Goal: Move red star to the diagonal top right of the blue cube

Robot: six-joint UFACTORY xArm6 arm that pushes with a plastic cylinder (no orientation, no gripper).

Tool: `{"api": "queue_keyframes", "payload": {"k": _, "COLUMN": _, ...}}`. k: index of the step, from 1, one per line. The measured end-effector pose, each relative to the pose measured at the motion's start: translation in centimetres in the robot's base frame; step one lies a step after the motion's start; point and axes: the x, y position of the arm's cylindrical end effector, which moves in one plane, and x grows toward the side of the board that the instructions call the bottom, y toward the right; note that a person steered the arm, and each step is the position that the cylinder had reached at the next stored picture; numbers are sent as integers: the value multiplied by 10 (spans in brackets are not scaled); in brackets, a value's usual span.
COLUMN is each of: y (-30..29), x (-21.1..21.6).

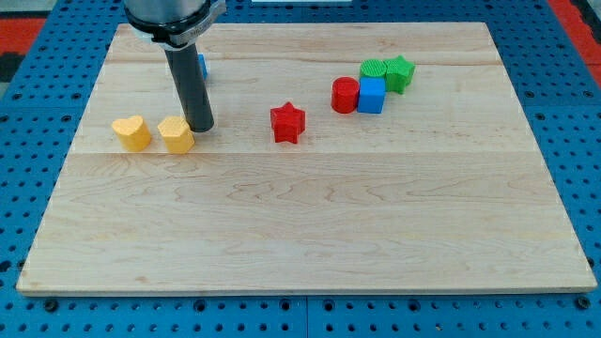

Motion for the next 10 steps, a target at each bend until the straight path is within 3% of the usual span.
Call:
{"api": "queue_keyframes", "payload": {"k": 3, "y": 12, "x": 10}}
{"api": "queue_keyframes", "payload": {"k": 4, "y": 26, "x": 36}}
{"api": "queue_keyframes", "payload": {"k": 5, "y": 99, "x": 38}}
{"api": "queue_keyframes", "payload": {"k": 6, "y": 132, "x": 21}}
{"api": "queue_keyframes", "payload": {"k": 7, "y": 129, "x": -30}}
{"api": "queue_keyframes", "payload": {"k": 9, "y": 102, "x": -2}}
{"api": "queue_keyframes", "payload": {"k": 10, "y": 95, "x": -46}}
